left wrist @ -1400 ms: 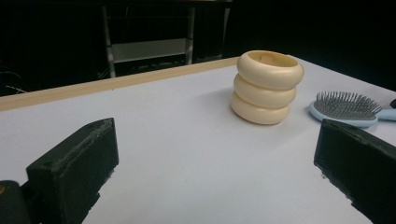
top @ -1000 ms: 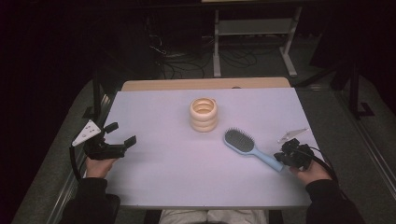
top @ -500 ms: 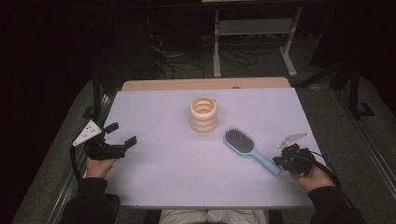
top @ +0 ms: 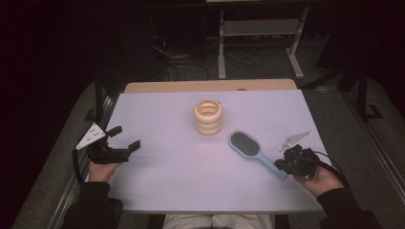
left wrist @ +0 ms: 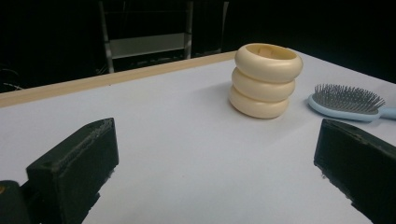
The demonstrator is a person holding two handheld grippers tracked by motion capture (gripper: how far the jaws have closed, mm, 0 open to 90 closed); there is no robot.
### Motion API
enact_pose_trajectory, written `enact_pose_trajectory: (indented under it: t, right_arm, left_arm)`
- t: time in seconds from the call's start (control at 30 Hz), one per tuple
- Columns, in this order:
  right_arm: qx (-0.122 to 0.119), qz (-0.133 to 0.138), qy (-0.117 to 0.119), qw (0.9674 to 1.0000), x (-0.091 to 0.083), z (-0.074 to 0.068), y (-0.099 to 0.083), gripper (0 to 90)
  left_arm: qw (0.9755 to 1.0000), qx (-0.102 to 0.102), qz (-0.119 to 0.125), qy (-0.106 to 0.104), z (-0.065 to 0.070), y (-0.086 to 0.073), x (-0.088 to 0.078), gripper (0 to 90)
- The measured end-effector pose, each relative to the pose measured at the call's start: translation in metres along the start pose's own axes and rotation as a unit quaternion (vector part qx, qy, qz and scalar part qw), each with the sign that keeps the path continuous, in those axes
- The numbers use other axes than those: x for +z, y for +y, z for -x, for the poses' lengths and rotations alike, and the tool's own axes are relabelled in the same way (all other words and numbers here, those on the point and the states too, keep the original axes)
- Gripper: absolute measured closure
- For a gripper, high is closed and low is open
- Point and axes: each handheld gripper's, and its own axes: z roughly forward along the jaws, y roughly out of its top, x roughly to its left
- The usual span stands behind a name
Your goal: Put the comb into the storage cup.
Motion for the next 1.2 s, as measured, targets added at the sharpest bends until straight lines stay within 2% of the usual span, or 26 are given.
enact_pose_trajectory:
  t: [0.17, 0.27, 0.37, 0.57, 0.67, 0.8, 0.9, 0.97, 1.13, 1.2]
  right_arm:
    - [-0.012, -0.011, 0.004, 0.9999, -0.004, 0.001, 0.016, 80.7]
    - [-0.014, -0.014, 0.002, 0.9998, -0.005, 0.002, 0.025, 75.5]
    - [-0.008, -0.012, 0.003, 0.9999, -0.003, 0.005, 0.031, 61.8]
    - [0.008, -0.014, -0.007, 0.9998, 0.009, 0.012, 0.038, 41.7]
    - [0.017, -0.019, -0.004, 0.9997, 0.014, 0.015, 0.04, 32.2]
    - [0.024, -0.024, 0.002, 0.9994, 0.02, 0.02, 0.044, 14.4]
    - [0.021, -0.023, 0.011, 0.9995, 0.025, 0.023, 0.046, 10.2]
    - [0.022, -0.022, 0.018, 0.9994, 0.028, 0.026, 0.047, 2.4]
    - [0.023, -0.026, 0.035, 0.9988, 0.037, 0.031, 0.048, 0.3]
    - [0.023, -0.029, 0.032, 0.9988, 0.041, 0.031, 0.048, 0.3]
  left_arm:
    - [1.0, -0.001, 0.001, 0.001, 0.0, 0.0, 0.0, 0.0]
    - [1.0, -0.001, 0.001, 0.0, 0.0, 0.0, 0.0, 0.0]
    - [1.0, -0.002, 0.0, 0.0, 0.0, 0.0, 0.0, 0.0]
    - [1.0, -0.001, 0.0, 0.0, 0.0, 0.0, 0.001, 0.0]
    - [1.0, -0.001, 0.0, -0.001, 0.0, 0.0, 0.001, 0.0]
    - [1.0, -0.001, 0.0, -0.001, 0.0, 0.0, 0.001, 0.0]
    - [1.0, -0.001, -0.001, 0.0, 0.0, 0.0, 0.001, 0.0]
    - [1.0, -0.002, 0.0, -0.001, 0.0, 0.0, 0.001, 0.0]
    - [1.0, -0.001, -0.001, -0.002, 0.0, 0.0, 0.001, 0.0]
    - [1.0, 0.0, -0.002, -0.001, 0.0, 0.0, 0.002, 0.0]
